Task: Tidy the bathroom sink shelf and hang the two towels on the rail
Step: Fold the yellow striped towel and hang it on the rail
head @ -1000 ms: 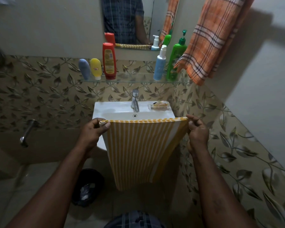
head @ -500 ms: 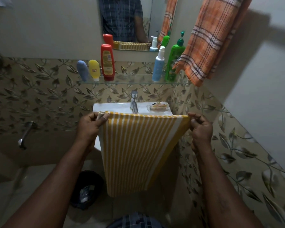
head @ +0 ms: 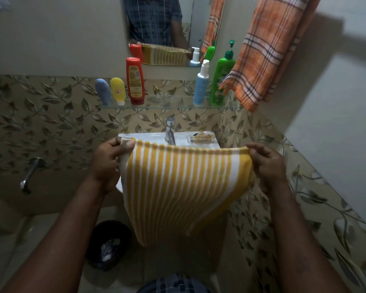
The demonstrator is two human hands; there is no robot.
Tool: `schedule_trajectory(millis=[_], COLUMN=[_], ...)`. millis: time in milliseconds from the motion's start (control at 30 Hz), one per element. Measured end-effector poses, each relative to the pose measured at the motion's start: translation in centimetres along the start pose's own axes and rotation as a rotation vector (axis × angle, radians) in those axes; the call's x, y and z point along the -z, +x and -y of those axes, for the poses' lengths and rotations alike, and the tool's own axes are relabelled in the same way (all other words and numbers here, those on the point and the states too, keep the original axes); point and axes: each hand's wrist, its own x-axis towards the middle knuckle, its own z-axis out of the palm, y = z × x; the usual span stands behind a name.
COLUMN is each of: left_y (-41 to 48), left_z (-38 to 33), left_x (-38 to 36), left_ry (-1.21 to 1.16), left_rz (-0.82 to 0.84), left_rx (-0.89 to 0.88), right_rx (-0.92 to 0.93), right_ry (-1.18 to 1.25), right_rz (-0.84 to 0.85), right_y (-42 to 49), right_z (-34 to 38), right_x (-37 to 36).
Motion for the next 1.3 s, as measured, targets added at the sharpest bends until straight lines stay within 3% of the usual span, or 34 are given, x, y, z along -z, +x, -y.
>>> schedule_trajectory(millis=[100, 267, 433, 667, 833, 867, 967, 1033, 1200, 1300], left_y=[1.7, 1.7, -0.4, -2.5, -3.1, -2.4, 0.2, 0.8, 0.2, 0.0], left_z=[1.7, 3.5, 4.2, 4.9, -0.2, -0.8, -0.1, 1.3, 2.8, 1.9], left_x=[-1.4, -1.3, -4.6, -6.7, -4.8, -4.1, -2.1, -1.9, -1.6, -0.7], left_ry=[0.074, 0.169, 0.328, 0.251, 0.297, 0.270, 0.278, 0.373, 0.318, 0.305], left_rz=[-0.298, -0.410, -0.548, -0.387, 0.116, 0.124, -0.215, -0.348, -0.408, -0.326], left_rx=[0.111, 0.121, 0.084, 0.120, 0.039, 0.058, 0.092, 0.073, 0.117, 0.124], right_rx=[-0.021, -0.019, -0.008, -0.007, -0.035, -0.051, -0.094, -0.067, -0.118, -0.146], right_ry=[-0.099, -0.159, -0.237, -0.279, -0.128, -0.104, -0.203, -0.250, -0.196, -0.128], right_rz=[-0.142, -0.301, -0.603, -0.408, 0.147, 0.156, -0.142, -0.191, -0.176, -0.039], right_y=[0.9, 0.2, -2.5, -4.9, -4.0, -3.4, -1.2, -0.9, -1.9, -2.3], right_z=[-1.8, -3.1, -2.6, -1.9, 2.4, 2.7, 0.9, -0.7, -1.5, 0.0], right_x=[-1.5, -1.7, -5.2, -6.8, -2.2, -1.5, -0.9, -1.3, -1.1, -0.2])
